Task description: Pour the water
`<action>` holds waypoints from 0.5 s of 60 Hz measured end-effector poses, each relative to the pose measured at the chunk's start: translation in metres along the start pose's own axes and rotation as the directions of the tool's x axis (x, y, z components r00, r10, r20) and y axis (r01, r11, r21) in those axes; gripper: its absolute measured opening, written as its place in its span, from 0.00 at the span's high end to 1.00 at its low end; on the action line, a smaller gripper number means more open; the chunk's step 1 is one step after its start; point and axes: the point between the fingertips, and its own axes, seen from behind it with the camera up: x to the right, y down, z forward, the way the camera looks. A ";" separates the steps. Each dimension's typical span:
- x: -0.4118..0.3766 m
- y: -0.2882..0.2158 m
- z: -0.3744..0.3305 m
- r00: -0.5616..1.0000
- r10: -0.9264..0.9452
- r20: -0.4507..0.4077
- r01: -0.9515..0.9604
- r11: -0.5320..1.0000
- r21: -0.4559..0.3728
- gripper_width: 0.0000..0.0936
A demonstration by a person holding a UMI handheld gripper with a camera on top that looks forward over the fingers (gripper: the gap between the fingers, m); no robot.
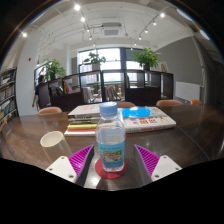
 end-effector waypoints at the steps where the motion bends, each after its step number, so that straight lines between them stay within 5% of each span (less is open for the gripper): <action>1: -0.002 0.004 -0.006 1.000 -0.001 0.001 0.001 1.000 -0.010 0.14; 19: -0.019 0.064 -0.132 1.000 0.011 0.017 -0.009 0.993 -0.117 0.11; 30: -0.046 0.062 -0.198 0.998 -0.020 0.061 0.026 0.995 -0.101 0.09</action>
